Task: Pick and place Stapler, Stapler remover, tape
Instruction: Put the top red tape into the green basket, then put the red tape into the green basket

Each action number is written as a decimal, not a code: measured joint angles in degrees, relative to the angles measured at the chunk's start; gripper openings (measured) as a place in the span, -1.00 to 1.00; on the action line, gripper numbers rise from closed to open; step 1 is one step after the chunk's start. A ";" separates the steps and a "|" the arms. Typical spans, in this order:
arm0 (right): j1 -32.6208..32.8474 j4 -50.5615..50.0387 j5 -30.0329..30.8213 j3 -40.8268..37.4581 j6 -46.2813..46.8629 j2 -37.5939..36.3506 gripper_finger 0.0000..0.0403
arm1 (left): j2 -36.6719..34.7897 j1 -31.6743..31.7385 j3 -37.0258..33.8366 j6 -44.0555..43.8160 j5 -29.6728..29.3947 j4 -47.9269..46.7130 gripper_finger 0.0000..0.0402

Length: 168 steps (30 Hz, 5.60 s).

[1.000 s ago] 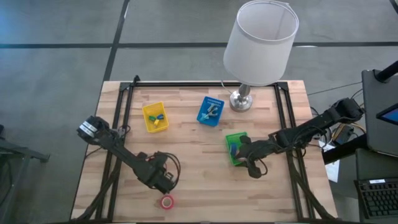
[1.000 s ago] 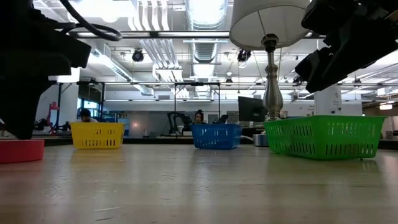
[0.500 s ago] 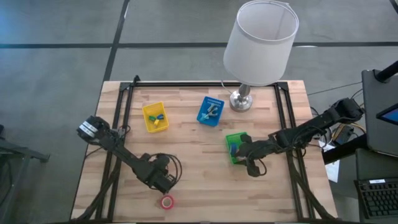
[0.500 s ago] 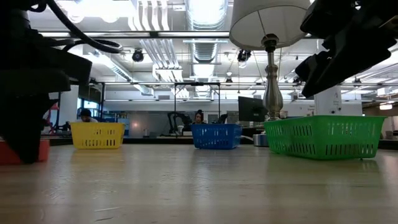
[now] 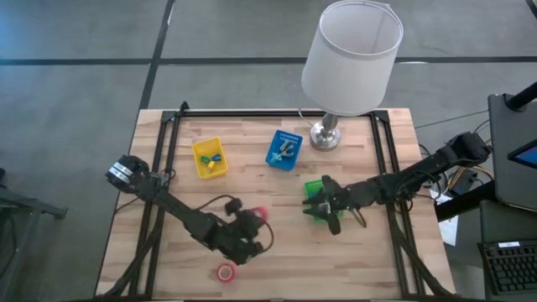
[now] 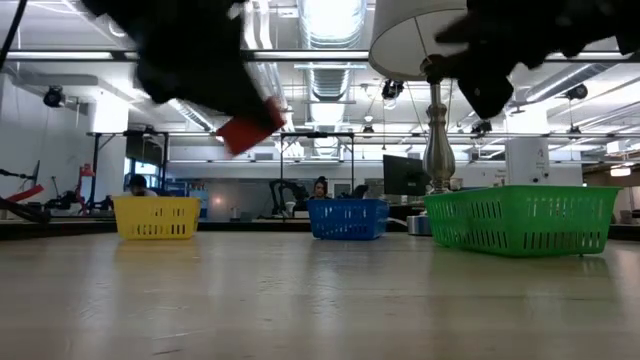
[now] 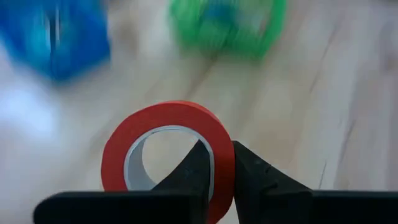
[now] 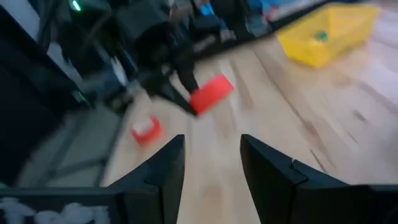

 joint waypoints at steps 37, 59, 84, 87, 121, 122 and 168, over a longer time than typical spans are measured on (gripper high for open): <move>-0.24 -0.54 13.65 0.80 6.48 -0.18 -0.25 | 24.04 9.83 27.17 55.75 -20.79 27.44 -0.77; -0.35 -5.83 13.35 1.02 7.01 -0.13 -0.37 | 23.02 10.74 27.02 54.84 -19.33 23.88 -0.70; -0.35 -18.10 12.85 0.90 11.01 -0.19 -0.44 | 22.40 10.90 27.43 45.87 -9.91 18.73 -0.15; -0.35 -21.69 13.00 1.20 11.99 -1.07 -0.43 | 22.64 10.71 27.30 45.60 -9.37 17.90 -0.11; -0.37 -54.49 13.30 3.48 19.29 -6.95 -0.40 | 22.51 10.48 27.08 43.10 -8.84 15.26 -0.13; -0.37 -54.46 13.08 3.47 18.89 -5.81 -0.40 | 22.51 10.48 27.08 42.66 -8.84 15.26 -0.13; -1.07 -45.30 12.98 8.90 9.70 -2.99 -0.05 | 21.47 -9.83 35.34 -16.64 32.71 -26.23 -0.13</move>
